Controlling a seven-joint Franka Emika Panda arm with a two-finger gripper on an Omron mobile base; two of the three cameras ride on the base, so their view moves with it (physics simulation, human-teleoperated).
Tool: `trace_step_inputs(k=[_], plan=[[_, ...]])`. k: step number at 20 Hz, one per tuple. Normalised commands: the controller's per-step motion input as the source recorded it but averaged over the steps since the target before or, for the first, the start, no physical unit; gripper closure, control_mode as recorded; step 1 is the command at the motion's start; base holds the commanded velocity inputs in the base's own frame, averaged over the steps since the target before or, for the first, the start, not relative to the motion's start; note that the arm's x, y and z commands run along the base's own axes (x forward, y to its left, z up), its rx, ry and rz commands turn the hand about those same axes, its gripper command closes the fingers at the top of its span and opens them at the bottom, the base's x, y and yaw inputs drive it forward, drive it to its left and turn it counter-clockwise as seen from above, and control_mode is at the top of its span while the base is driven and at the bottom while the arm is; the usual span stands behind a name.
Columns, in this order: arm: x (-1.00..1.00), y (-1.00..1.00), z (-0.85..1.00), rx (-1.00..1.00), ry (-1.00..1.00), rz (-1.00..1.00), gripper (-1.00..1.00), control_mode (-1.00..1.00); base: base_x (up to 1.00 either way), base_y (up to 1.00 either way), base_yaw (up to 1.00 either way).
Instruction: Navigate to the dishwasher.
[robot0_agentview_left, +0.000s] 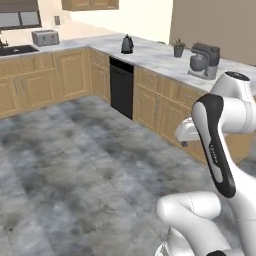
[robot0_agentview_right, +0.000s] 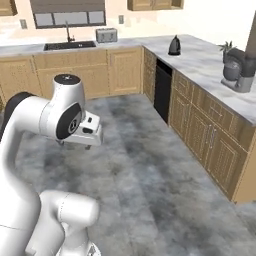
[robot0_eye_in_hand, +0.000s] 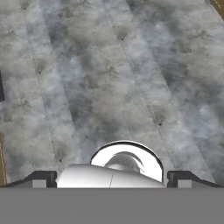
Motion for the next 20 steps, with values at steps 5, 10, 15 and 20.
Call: trace_step_inputs(k=[5,10,15,20], plan=[[0.00,0.00,0.00,0.00,0.00,0.00,-1.00,1.00,1.00,0.26,-0.24],[0.00,0.00,0.00,0.00,0.00,0.00,-1.00,1.00,1.00,0.31,-0.26],[0.00,0.00,0.00,0.00,0.00,0.00,-1.00,1.00,1.00,0.38,-0.27],[0.00,0.00,0.00,0.00,0.00,0.00,-1.00,1.00,1.00,0.45,-0.30]])
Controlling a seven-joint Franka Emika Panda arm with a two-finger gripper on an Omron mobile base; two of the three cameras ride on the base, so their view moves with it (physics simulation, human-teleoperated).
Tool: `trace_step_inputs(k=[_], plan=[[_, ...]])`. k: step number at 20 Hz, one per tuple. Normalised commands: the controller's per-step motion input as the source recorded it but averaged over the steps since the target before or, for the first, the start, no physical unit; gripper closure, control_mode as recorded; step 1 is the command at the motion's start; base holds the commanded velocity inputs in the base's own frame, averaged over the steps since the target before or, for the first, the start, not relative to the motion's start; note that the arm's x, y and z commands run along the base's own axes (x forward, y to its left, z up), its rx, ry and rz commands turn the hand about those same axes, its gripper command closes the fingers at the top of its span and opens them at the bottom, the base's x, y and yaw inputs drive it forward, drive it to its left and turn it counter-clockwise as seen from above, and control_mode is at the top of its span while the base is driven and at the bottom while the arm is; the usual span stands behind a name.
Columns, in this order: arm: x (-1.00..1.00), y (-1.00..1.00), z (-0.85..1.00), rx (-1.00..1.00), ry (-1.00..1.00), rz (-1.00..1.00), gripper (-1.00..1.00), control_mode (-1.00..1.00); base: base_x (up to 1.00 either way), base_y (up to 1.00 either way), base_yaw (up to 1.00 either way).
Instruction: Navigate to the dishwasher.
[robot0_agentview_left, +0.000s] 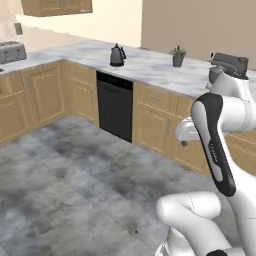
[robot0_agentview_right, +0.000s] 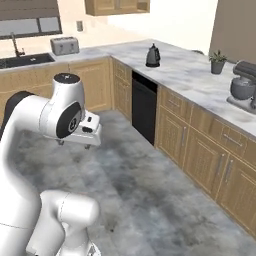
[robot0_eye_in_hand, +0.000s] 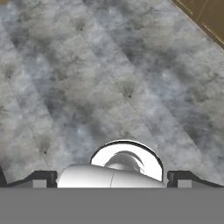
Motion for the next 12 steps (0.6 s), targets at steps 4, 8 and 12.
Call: trace_step_inputs(k=[4,8,12], plan=[[0.00,0.00,0.00,0.00,0.00,0.00,-1.00,1.00,1.00,0.50,-0.31],[0.00,0.00,0.00,0.00,0.00,0.00,-1.00,1.00,1.00,0.51,-0.32],[0.00,0.00,0.00,0.00,0.00,0.00,-1.00,1.00,1.00,0.54,-0.32]])
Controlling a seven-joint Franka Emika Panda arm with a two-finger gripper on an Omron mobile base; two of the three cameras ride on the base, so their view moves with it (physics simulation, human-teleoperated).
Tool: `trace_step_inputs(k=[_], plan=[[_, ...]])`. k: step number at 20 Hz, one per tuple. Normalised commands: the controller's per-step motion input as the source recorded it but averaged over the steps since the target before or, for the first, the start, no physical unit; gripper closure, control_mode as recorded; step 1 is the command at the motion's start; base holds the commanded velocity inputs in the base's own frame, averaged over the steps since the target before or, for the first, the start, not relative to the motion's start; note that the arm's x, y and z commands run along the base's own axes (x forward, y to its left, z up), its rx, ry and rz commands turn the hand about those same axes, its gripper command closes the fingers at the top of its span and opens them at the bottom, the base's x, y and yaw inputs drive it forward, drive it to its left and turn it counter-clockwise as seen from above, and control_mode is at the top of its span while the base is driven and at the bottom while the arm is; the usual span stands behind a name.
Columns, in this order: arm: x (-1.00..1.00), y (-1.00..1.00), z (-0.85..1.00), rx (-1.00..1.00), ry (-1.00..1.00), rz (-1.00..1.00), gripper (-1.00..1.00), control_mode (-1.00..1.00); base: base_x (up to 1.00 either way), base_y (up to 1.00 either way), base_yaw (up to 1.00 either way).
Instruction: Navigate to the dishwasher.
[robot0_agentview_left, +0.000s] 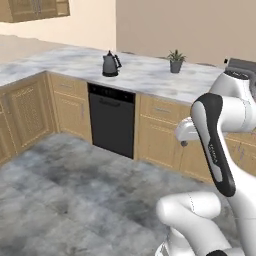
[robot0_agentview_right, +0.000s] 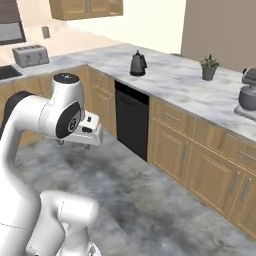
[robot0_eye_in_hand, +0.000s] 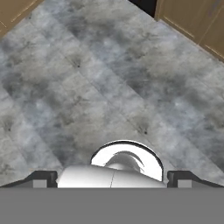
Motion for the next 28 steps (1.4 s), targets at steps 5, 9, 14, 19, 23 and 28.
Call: trace_step_inputs(k=[5,9,14,19,23,28], plan=[[0.00,0.00,0.00,0.00,0.00,0.00,-1.00,1.00,1.00,0.56,-0.33],[0.00,0.00,0.00,0.00,0.00,0.00,-1.00,1.00,1.00,0.62,-0.41],[0.00,0.00,0.00,0.00,0.00,0.00,-1.00,1.00,1.00,0.65,-0.51],[0.00,0.00,0.00,0.00,0.00,0.00,-1.00,1.00,1.00,0.76,-0.52],[0.00,0.00,0.00,0.00,0.00,0.00,-1.00,1.00,1.00,0.80,-0.48],[0.00,0.00,0.00,0.00,0.00,0.00,-1.00,1.00,1.00,0.59,-0.34]])
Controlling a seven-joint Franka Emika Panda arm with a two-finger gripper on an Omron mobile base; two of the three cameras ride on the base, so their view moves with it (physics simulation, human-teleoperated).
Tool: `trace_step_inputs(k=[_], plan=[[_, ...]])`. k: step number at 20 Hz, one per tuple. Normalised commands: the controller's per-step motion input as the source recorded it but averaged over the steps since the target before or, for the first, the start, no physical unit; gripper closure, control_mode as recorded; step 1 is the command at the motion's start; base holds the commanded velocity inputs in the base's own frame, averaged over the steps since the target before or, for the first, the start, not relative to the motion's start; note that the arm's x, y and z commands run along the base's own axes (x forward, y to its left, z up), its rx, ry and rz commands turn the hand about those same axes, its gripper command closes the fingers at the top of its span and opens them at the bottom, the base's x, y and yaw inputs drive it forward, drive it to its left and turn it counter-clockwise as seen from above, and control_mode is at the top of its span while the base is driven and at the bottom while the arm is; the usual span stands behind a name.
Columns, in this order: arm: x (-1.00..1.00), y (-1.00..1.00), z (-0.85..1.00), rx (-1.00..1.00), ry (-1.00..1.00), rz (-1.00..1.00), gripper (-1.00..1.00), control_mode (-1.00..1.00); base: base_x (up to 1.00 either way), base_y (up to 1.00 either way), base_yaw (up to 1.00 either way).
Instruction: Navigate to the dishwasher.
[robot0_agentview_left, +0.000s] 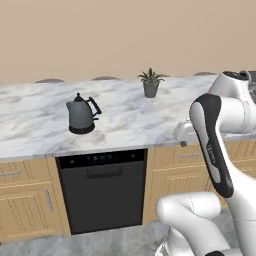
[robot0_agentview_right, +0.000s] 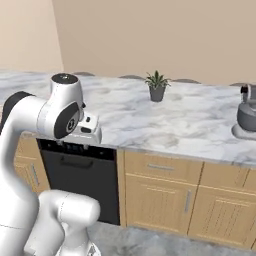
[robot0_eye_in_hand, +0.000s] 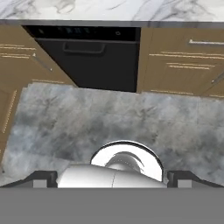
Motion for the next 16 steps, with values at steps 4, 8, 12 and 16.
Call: trace_step_inputs(k=[4,8,12,16], plan=[[0.00,0.00,0.00,0.00,0.00,0.00,-1.00,1.00,0.84,0.46,-0.20],[0.00,0.00,0.00,0.00,0.00,0.00,-1.00,1.00,0.44,0.18,-0.04],[0.00,0.00,0.00,0.00,0.00,0.00,-1.00,1.00,0.20,0.04,0.00],[0.00,0.00,0.00,0.00,0.00,0.00,-1.00,1.00,0.00,0.45,0.00]])
